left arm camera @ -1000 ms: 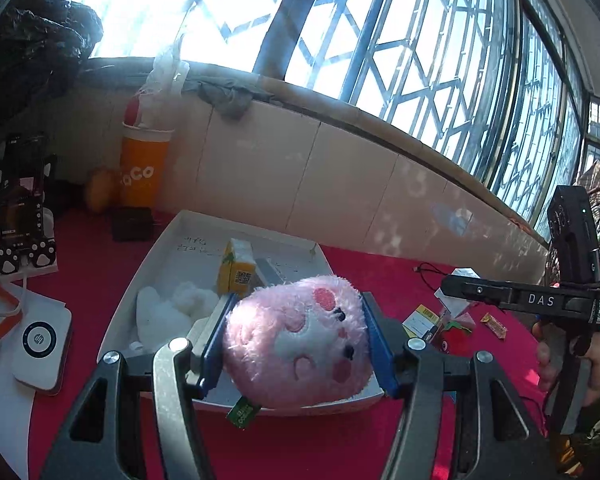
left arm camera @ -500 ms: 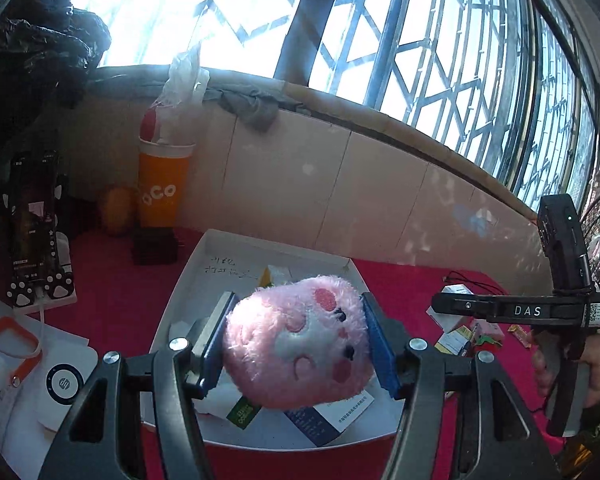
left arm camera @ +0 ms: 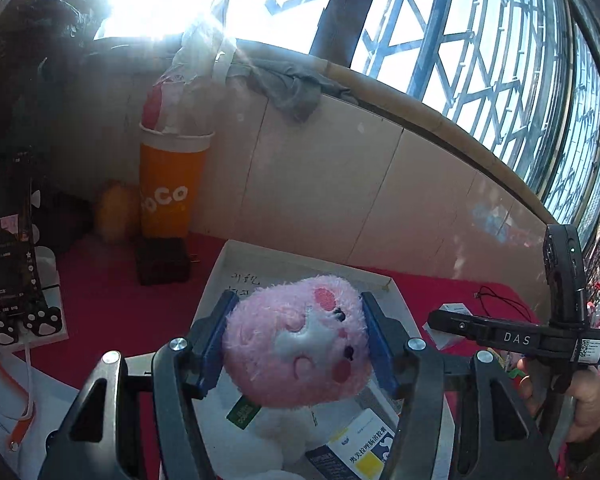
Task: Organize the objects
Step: 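Lower the pink pig and barcode box into the tray and open both grippers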
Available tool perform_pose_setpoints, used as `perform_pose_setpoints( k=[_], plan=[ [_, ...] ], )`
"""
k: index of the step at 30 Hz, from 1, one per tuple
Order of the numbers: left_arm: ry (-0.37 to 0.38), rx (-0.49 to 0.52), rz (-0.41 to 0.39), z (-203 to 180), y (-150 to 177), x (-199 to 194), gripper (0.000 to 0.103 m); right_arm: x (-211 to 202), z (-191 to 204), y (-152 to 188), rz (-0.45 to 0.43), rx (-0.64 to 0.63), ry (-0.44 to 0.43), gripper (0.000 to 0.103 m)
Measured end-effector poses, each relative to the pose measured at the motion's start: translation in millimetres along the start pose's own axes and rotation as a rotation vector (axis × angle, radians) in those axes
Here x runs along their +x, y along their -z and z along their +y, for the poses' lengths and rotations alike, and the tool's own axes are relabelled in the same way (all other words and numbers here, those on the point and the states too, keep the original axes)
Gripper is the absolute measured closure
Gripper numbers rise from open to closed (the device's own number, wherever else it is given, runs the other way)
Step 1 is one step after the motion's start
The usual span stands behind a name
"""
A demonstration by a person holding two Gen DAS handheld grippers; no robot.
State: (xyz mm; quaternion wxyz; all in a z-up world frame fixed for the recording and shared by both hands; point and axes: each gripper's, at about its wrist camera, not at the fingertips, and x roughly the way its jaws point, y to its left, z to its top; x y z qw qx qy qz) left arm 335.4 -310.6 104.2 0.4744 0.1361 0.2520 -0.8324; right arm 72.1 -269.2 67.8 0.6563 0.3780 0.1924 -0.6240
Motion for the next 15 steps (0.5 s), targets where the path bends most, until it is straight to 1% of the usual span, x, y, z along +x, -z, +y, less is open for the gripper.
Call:
perform_pose_setpoints(
  k=[3, 6, 7, 8, 9, 10, 13, 15],
  plan=[
    [-0.014, -0.013, 0.019, 2.3, -2.8, 16.8, 0.042, 14.0, 6.6, -5.0, 0.000, -0.001, 0.000, 0.050],
    [-0.017, -0.029, 0.057, 3.7, -1.8, 31.3, 0.035, 25.4, 10.8, -7.3, -0.002, 0.009, -0.007, 0.049],
    [-0.025, -0.037, 0.066, 4.0, -0.5, 33.7, 0.024, 28.4, 11.2, -7.3, 0.000, 0.015, -0.007, 0.047],
    [-0.030, -0.043, 0.068, 4.5, 1.2, 34.5, 0.008, 31.5, 11.2, -6.5, 0.006, 0.023, -0.009, 0.042],
    [-0.036, -0.049, 0.066, 4.8, 2.6, 33.6, 0.000, 33.3, 10.6, -5.1, 0.009, 0.030, -0.015, 0.024],
    [-0.041, -0.056, 0.057, 4.9, 3.7, 31.4, 0.000, 33.2, 9.7, -3.0, 0.006, 0.038, -0.016, 0.015],
    [-0.035, -0.090, 0.043, 4.1, 2.7, 19.5, 0.000, 26.9, 4.6, 2.1, -0.007, 0.063, -0.024, 0.015],
    [0.010, -0.137, 0.021, 0.4, -0.6, 4.3, 0.000, 16.6, -2.0, 5.2, -0.023, 0.101, -0.044, 0.015]
  ],
)
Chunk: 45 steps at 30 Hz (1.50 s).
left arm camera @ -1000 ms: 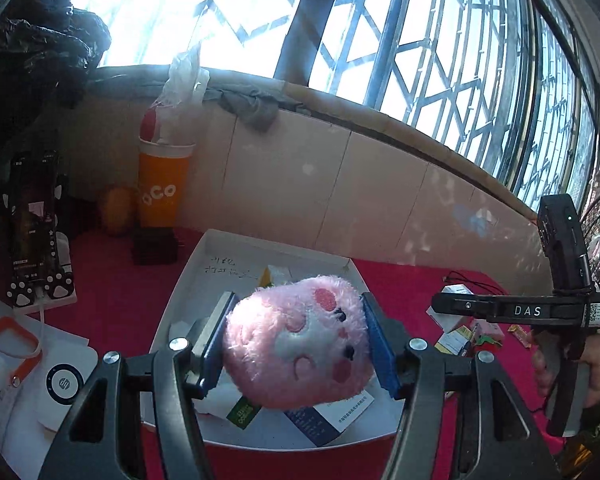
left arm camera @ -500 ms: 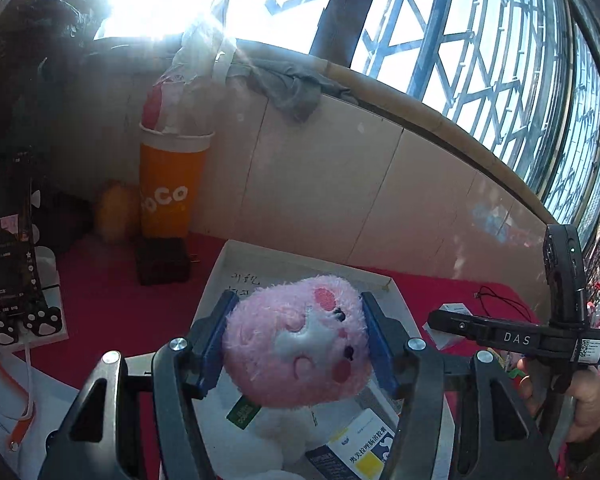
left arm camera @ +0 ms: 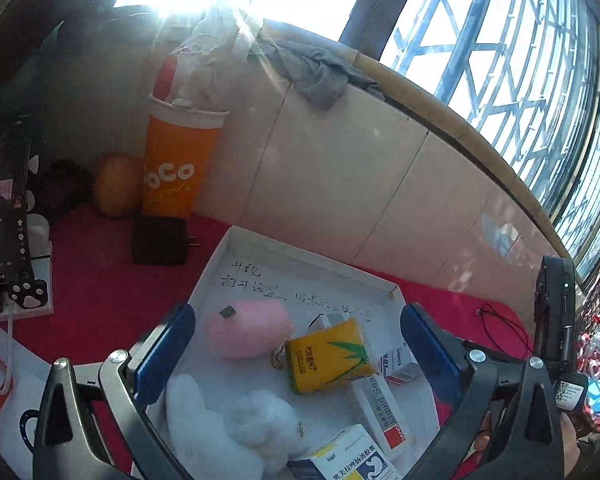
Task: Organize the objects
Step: 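Lower the pink pig and barcode box into the tray and open both grippers, then swing both open grippers back over the loose items on the table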
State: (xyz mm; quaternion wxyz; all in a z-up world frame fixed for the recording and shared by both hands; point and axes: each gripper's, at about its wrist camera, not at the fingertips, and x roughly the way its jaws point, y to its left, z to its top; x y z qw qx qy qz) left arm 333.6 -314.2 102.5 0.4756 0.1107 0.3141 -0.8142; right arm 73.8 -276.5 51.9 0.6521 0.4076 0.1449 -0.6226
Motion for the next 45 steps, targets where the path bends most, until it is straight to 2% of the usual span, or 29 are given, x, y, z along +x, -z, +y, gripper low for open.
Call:
perform_pose_setpoints(
  k=[4, 7, 9, 12, 14, 19, 22, 25, 28, 30, 34, 38, 42, 45],
  plan=[
    [0.155, -0.072, 0.003, -29.5, -6.8, -42.9, 0.000, -35.1, -17.1, 8.0, -0.035, 0.073, -0.071, 0.015],
    [0.294, -0.037, 0.020, -76.3, -9.9, -83.8, 0.000, -70.5, -35.8, 20.4, -0.053, 0.134, -0.122, 0.015],
    [0.448, 0.014, 0.048, -116.8, -8.5, -115.7, 0.000, -95.0, -51.0, 31.2, -0.060, 0.185, -0.154, 0.015],
    [0.683, 0.101, 0.129, -180.1, 1.2, -161.7, 0.000, -131.6, -71.0, 48.3, -0.084, 0.234, -0.184, 0.015],
    [0.809, 0.149, 0.198, -219.8, 11.6, -186.9, 0.000, -155.7, -84.9, 60.0, -0.121, 0.260, -0.182, 0.015],
    [1.059, 0.221, 0.437, -294.8, 39.8, -224.9, 0.000, -198.5, -121.6, 83.7, -0.188, 0.342, -0.150, 0.015],
    [1.190, 0.238, 0.481, -315.1, 50.9, -243.0, 0.000, -205.3, -135.8, 94.1, -0.179, 0.375, -0.129, 0.015],
    [1.255, 0.267, 0.473, -326.1, 51.8, -261.2, 0.000, -204.7, -146.1, 102.7, -0.149, 0.398, -0.133, 0.015],
    [1.325, 0.294, 0.427, -331.9, 46.7, -277.3, 0.000, -203.1, -149.3, 109.3, -0.131, 0.408, -0.148, 0.015],
    [1.333, 0.286, 0.392, -331.2, 41.4, -284.2, 0.000, -201.7, -148.2, 112.0, -0.125, 0.412, -0.156, 0.015],
    [1.329, 0.296, 0.375, -342.0, 33.8, -292.5, 0.000, -198.4, -141.0, 113.0, -0.108, 0.399, -0.177, 0.015],
    [1.343, 0.331, 0.480, -368.4, 37.9, -295.0, 0.000, -194.0, -133.6, 114.3, -0.090, 0.384, -0.188, 0.015],
    [1.369, 0.375, 0.561, -369.6, 53.3, -292.3, 0.000, -189.5, -134.1, 117.7, -0.070, 0.397, -0.206, 0.015],
    [1.372, 0.378, 0.516, -361.3, 50.9, -292.7, 0.000, -191.8, -138.1, 118.7, -0.080, 0.415, -0.202, 0.015]
  ],
)
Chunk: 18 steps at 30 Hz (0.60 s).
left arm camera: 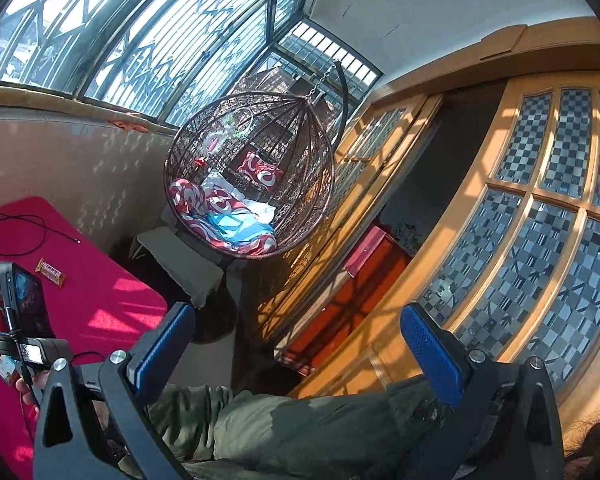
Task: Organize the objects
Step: 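Swing both open grippers back over the loose items on the table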
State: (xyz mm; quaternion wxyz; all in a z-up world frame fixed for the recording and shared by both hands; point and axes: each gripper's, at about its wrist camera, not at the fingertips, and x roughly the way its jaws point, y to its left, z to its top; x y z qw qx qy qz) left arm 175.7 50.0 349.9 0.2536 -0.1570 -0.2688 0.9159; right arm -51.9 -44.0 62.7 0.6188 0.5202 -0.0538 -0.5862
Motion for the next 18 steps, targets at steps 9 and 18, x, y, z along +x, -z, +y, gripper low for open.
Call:
perform_pose_setpoints(
  k=[9, 18],
  plan=[
    [-0.212, -0.021, -0.102, 35.2, 15.0, -25.7, 0.000, -21.6, -8.9, -6.4, -0.076, 0.001, 0.027, 0.015],
    [-0.840, -0.212, -0.294, 200.5, 34.8, -122.8, 0.000, -67.4, -29.2, -23.0, -0.241, -0.091, 0.225, 0.015]
  ],
)
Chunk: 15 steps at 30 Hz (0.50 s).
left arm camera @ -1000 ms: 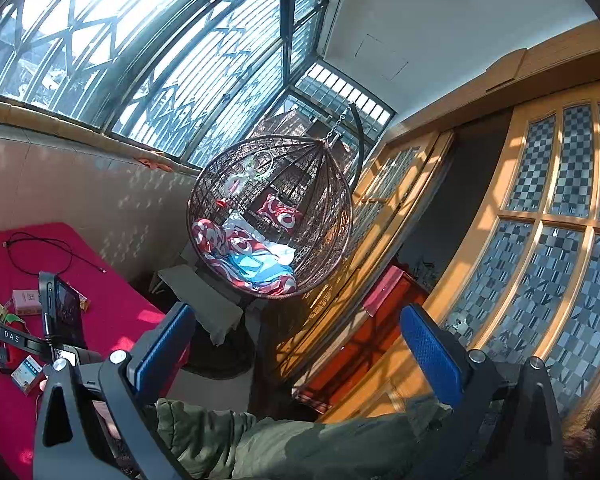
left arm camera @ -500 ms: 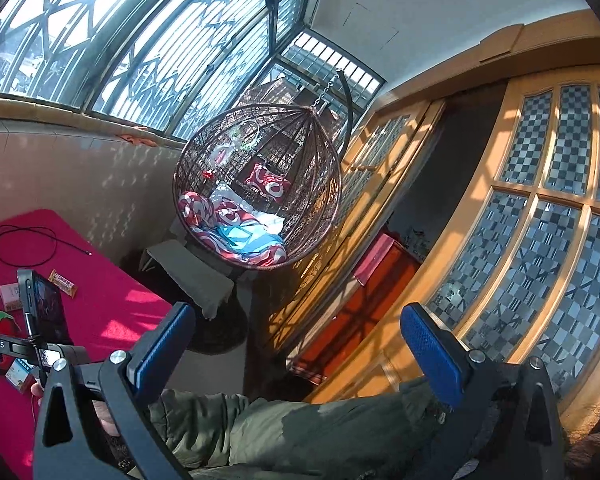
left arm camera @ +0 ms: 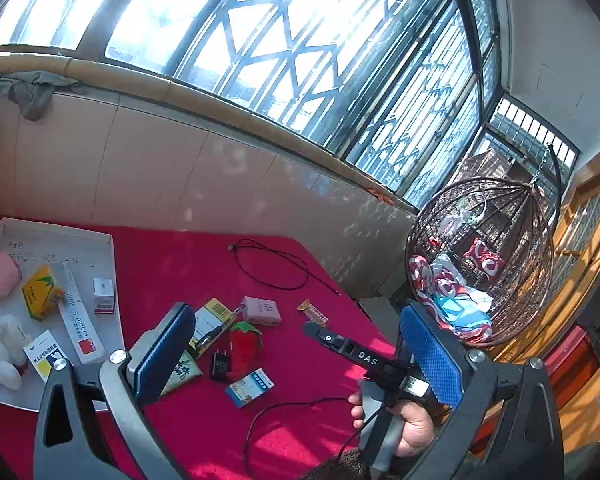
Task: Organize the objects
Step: 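Swing both open grippers back over the loose items on the table, then grasp the green snack packet with the left gripper while the right gripper grasps the blue-white medicine box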
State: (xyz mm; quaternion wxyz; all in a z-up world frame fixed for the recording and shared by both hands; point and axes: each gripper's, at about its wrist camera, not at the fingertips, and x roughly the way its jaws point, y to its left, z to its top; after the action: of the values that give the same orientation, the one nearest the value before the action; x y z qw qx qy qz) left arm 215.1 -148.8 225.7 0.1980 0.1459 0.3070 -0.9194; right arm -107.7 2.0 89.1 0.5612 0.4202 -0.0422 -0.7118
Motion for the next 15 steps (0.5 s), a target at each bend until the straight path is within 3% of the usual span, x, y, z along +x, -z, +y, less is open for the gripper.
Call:
perform_pose_setpoints(
  k=[3, 6, 11, 15],
  plan=[
    [-0.135, 0.041, 0.032, 41.6, 20.7, 33.0, 0.000, 7.5, -6.9, -0.7, 0.030, -0.107, 0.095, 0.015],
    [-0.260, 0.139, 0.148, 63.7, 53.2, 78.0, 0.000, 28.9, -7.9, 13.5, 0.131, -0.198, 0.109, 0.015],
    [-0.324, 0.325, 0.305, 69.2, 102.2, 134.7, 0.000, 67.9, 9.8, 48.9, 0.264, -0.361, 0.085, 0.015],
    [-0.360, 0.366, 0.396, 74.9, 113.4, 165.7, 0.000, 89.6, 25.6, 65.1, 0.286, -0.458, 0.122, 0.015]
  ],
)
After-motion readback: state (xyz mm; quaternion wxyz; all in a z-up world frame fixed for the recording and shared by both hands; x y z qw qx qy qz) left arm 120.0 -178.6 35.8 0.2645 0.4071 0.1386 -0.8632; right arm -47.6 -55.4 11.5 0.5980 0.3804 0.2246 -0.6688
